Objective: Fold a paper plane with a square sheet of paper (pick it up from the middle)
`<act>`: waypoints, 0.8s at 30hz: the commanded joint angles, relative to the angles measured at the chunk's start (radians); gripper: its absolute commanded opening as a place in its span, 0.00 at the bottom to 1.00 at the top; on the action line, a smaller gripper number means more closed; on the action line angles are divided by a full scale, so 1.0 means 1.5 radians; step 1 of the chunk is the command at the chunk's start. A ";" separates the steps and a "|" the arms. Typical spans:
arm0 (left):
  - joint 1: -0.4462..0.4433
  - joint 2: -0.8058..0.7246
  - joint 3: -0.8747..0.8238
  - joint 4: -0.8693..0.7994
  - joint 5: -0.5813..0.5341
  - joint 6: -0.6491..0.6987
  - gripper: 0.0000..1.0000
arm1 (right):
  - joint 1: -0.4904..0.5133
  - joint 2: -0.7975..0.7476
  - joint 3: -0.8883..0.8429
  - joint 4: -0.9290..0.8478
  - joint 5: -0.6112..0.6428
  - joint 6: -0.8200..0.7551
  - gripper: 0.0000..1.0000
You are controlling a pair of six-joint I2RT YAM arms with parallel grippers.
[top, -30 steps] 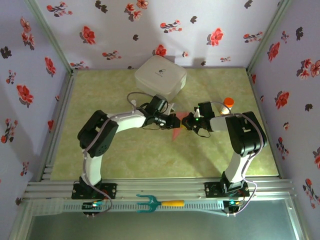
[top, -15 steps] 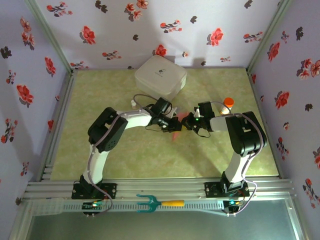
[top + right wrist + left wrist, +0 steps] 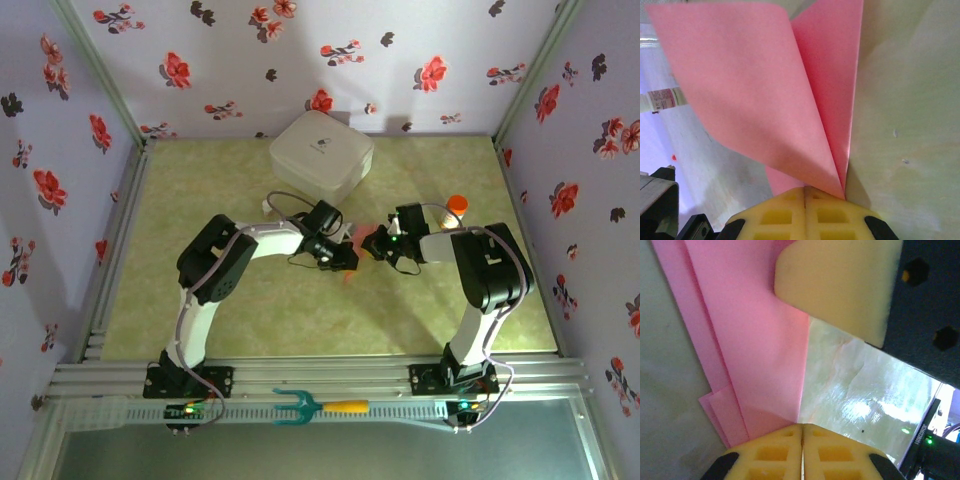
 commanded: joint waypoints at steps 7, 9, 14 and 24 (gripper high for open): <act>-0.014 -0.038 -0.038 -0.042 -0.035 0.021 0.11 | -0.005 0.021 -0.013 -0.079 0.075 -0.017 0.03; -0.015 -0.054 -0.030 -0.037 -0.034 0.019 0.11 | -0.005 0.020 -0.013 -0.079 0.075 -0.018 0.03; -0.018 -0.076 -0.007 -0.027 -0.012 0.018 0.11 | -0.005 0.021 -0.015 -0.077 0.075 -0.015 0.03; -0.033 -0.034 0.020 -0.059 0.020 0.034 0.11 | -0.005 0.018 -0.015 -0.080 0.075 -0.017 0.03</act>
